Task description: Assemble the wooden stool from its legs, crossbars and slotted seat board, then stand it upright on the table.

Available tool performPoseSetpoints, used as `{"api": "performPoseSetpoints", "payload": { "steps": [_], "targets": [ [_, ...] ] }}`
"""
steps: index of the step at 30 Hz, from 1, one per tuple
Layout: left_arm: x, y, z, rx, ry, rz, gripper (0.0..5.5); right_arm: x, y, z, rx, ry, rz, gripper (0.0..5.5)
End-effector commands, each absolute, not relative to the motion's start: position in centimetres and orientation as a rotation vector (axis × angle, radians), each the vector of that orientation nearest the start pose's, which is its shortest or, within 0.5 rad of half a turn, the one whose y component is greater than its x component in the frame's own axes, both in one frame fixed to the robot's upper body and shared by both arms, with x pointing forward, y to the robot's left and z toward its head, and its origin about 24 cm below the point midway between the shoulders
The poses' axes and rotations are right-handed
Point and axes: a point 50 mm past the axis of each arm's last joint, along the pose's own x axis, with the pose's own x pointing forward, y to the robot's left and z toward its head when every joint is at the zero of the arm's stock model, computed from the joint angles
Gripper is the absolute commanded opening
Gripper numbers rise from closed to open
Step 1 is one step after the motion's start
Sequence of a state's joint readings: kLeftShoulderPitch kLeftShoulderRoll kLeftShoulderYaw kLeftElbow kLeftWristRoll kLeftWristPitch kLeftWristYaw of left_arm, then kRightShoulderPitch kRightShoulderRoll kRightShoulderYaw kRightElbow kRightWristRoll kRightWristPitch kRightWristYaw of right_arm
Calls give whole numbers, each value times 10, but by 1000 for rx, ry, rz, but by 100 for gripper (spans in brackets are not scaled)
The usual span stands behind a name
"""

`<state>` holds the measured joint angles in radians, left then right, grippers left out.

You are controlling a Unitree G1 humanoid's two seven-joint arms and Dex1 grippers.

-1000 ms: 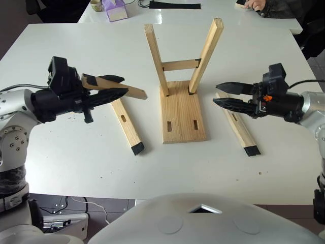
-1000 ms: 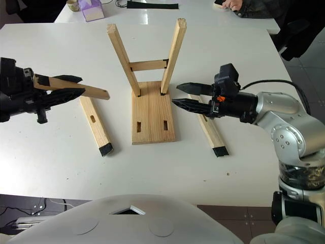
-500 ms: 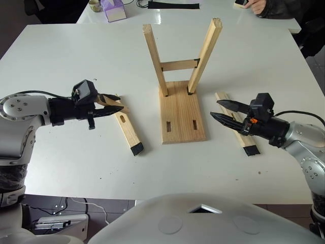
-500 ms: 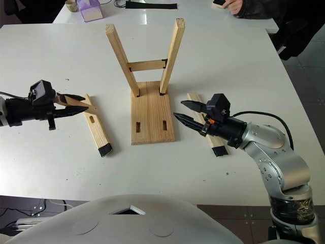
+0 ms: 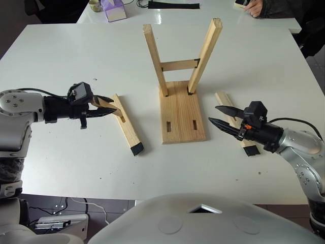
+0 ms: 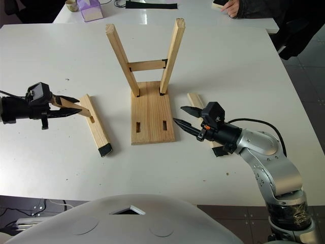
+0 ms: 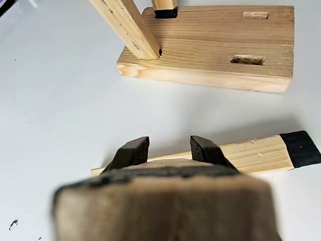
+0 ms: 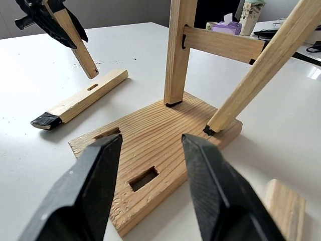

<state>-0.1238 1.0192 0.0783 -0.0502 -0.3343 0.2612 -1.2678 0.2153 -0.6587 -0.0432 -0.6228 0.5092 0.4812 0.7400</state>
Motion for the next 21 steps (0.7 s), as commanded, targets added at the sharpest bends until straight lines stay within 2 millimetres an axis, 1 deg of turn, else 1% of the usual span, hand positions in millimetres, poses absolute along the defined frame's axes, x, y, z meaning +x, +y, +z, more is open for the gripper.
{"api": "performPoseSetpoints", "payload": {
  "steps": [1, 4, 14, 21],
  "targets": [
    [244, 272, 142, 572, 451, -1116, 131, 184, -177, 110, -148, 208, 950, 218],
    [245, 271, 140, 572, 459, -1129, 131, 184, -176, 108, -151, 209, 952, 218],
    [242, 276, 132, 591, 512, -1129, 131, 183, -176, 105, -164, 215, 945, 218],
    [237, 272, 126, 571, 534, -1155, 131, 182, -177, 101, -183, 222, 937, 218]
  ]
}}
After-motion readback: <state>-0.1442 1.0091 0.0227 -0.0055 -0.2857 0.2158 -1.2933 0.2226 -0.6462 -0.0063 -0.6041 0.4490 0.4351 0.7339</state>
